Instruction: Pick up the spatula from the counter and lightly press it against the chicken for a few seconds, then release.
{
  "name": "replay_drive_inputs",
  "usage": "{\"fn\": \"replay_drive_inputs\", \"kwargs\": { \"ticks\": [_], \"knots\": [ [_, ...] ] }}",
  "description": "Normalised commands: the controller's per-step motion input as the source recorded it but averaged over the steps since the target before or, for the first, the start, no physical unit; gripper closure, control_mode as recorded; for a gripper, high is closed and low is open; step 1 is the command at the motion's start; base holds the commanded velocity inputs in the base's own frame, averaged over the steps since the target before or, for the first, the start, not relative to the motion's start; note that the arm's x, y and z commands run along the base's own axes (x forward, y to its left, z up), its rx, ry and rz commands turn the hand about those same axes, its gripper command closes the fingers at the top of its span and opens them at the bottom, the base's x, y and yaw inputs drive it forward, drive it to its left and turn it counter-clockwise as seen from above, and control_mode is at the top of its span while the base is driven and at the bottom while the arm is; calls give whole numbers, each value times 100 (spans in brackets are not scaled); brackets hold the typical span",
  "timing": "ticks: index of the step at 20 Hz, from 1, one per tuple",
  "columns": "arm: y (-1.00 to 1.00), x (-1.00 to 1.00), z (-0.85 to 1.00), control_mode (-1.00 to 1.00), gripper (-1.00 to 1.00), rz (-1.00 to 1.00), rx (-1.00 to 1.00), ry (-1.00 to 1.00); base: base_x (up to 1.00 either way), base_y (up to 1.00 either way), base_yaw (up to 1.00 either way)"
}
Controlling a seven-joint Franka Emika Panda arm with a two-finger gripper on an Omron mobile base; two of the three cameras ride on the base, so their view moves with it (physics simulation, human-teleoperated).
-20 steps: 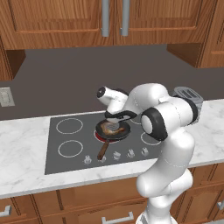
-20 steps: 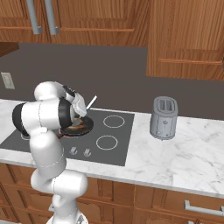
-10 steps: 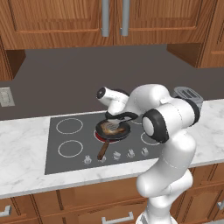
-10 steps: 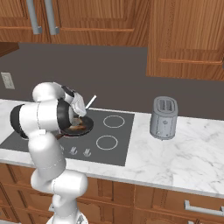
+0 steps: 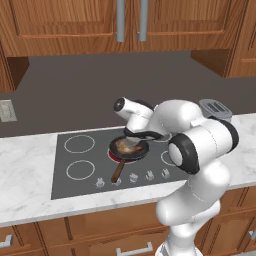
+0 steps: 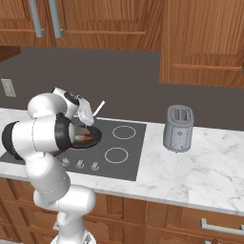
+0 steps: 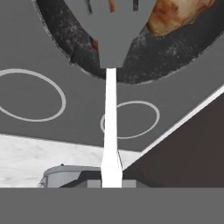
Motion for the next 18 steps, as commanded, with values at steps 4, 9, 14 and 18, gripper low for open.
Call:
{"fn": "replay_drive_inputs", "kwargs": {
  "ticks": [4, 9, 14, 18],
  "knots": [
    [-29, -21, 29, -100, 100, 2, 0, 0, 0, 0, 0],
    [-28, -24, 34, -100, 100, 3, 1, 0, 0, 0, 0],
    [-18, -31, 23, -100, 100, 4, 8, 0, 0, 0, 0],
    [-14, -39, 24, -100, 100, 3, 10, 0, 0, 0, 0]
  ]
}}
